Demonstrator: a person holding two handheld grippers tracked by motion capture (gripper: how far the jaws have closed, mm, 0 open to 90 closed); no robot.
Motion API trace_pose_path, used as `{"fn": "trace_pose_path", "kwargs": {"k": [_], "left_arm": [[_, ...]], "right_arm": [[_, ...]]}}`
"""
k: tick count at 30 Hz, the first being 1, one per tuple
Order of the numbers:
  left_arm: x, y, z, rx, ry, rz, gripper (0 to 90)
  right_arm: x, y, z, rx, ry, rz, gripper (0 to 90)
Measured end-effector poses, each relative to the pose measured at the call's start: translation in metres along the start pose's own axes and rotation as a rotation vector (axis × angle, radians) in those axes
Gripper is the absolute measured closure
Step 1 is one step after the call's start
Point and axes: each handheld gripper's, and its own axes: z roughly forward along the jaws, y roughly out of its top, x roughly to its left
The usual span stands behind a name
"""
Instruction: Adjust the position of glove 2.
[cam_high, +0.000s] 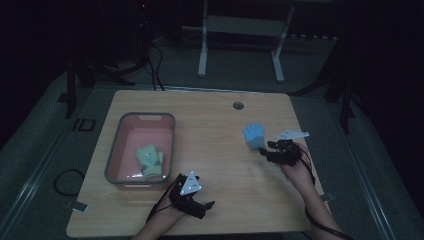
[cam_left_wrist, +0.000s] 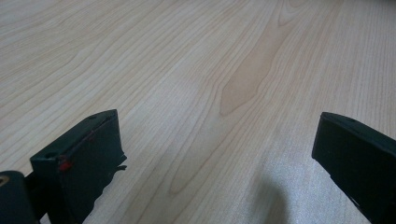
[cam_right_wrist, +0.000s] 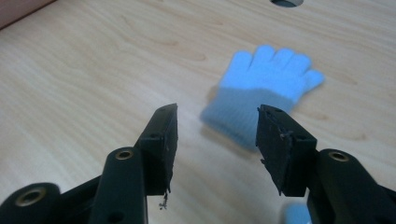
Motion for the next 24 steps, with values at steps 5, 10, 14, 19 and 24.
{"fn": "trace_pose_path", "kwargs": {"k": [5, 10, 14, 19, 24], "left_arm": [[0.001, 0.0, -0.001, -0.001, -0.001, -0.011, 2.1], [0.002, 0.0, 0.0, 0.008, -0.009, -0.009, 2.1], [0.002, 0.0, 0.0, 0.009, -0.008, -0.012, 2.1], [0.001, 0.0, 0.0, 0.016, -0.007, -0.001, 2.1], [0.0, 0.0, 0.0, 0.018, -0.005, 0.009, 2.1]], "right_arm": [[-0.009, 0.011, 0.009, -0.004, -0.002, -0.004, 51.1], [-0.018, 0.019, 0.022, 0.006, -0.014, 0.002, 50.9], [-0.026, 0.023, 0.032, 0.015, -0.03, 0.011, 50.6], [-0.033, 0.027, 0.043, 0.031, -0.029, 0.019, 52.9], [-0.038, 0.027, 0.061, 0.06, -0.04, 0.032, 55.6]]}}
